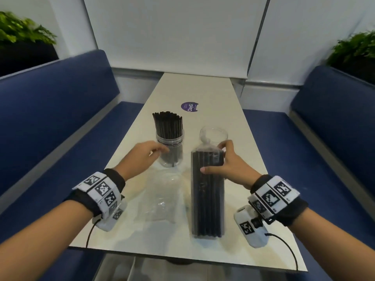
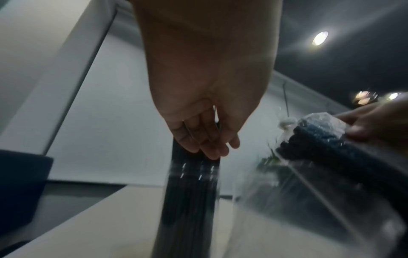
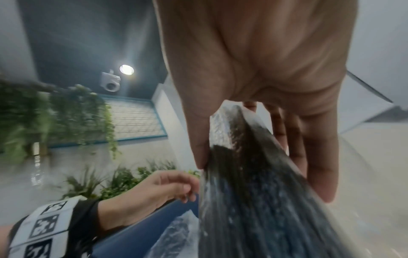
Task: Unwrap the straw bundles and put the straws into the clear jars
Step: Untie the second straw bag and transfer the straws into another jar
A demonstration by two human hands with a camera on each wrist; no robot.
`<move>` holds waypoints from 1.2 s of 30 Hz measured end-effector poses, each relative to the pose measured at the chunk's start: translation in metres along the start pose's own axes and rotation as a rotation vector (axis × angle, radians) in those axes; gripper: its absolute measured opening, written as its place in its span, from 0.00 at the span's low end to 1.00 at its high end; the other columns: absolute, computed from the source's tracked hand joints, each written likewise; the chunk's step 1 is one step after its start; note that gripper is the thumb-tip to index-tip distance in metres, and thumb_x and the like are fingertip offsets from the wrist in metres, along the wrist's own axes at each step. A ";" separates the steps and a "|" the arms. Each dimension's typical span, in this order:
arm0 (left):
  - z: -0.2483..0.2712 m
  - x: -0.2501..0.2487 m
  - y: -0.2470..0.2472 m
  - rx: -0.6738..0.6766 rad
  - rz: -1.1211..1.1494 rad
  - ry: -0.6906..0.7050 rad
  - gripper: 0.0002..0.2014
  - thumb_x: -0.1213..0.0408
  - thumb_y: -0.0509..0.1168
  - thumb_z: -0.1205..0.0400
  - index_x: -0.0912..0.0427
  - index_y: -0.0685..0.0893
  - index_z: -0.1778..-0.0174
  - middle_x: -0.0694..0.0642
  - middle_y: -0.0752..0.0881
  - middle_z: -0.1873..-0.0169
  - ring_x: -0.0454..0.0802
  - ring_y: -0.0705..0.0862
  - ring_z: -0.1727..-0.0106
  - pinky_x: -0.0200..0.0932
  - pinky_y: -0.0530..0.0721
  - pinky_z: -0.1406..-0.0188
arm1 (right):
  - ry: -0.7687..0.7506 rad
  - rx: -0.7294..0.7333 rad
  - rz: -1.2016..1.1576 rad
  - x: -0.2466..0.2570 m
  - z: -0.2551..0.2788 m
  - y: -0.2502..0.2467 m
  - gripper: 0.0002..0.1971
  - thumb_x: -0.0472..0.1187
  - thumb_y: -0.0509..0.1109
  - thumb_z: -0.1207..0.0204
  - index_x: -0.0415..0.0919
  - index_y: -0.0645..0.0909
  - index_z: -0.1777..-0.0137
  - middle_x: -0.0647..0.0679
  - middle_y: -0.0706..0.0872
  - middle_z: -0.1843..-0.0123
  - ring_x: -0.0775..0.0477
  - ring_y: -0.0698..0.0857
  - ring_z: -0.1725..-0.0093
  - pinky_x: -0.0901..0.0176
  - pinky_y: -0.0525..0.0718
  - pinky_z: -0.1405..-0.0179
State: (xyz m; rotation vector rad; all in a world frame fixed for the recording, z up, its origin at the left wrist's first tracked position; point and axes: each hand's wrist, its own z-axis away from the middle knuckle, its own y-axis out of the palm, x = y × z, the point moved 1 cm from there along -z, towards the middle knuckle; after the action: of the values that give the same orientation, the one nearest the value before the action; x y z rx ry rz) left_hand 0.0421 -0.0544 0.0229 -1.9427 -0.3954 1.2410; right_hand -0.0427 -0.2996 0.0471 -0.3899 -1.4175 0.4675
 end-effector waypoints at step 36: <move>0.002 -0.119 0.033 0.027 0.604 0.092 0.12 0.71 0.69 0.24 0.55 0.84 0.46 0.55 0.88 0.53 0.45 0.86 0.49 0.39 0.84 0.43 | -0.324 -0.229 0.326 0.028 0.027 -0.034 0.07 0.45 0.68 0.24 0.43 0.84 0.52 0.50 0.83 0.52 0.52 0.74 0.51 0.74 0.68 0.60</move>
State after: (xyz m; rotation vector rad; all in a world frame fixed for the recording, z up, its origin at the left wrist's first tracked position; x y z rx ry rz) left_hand -0.0209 -0.1485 0.0718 -2.1634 0.2814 1.5007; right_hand -0.0646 -0.3139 0.0918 -0.7639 -1.7372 0.6557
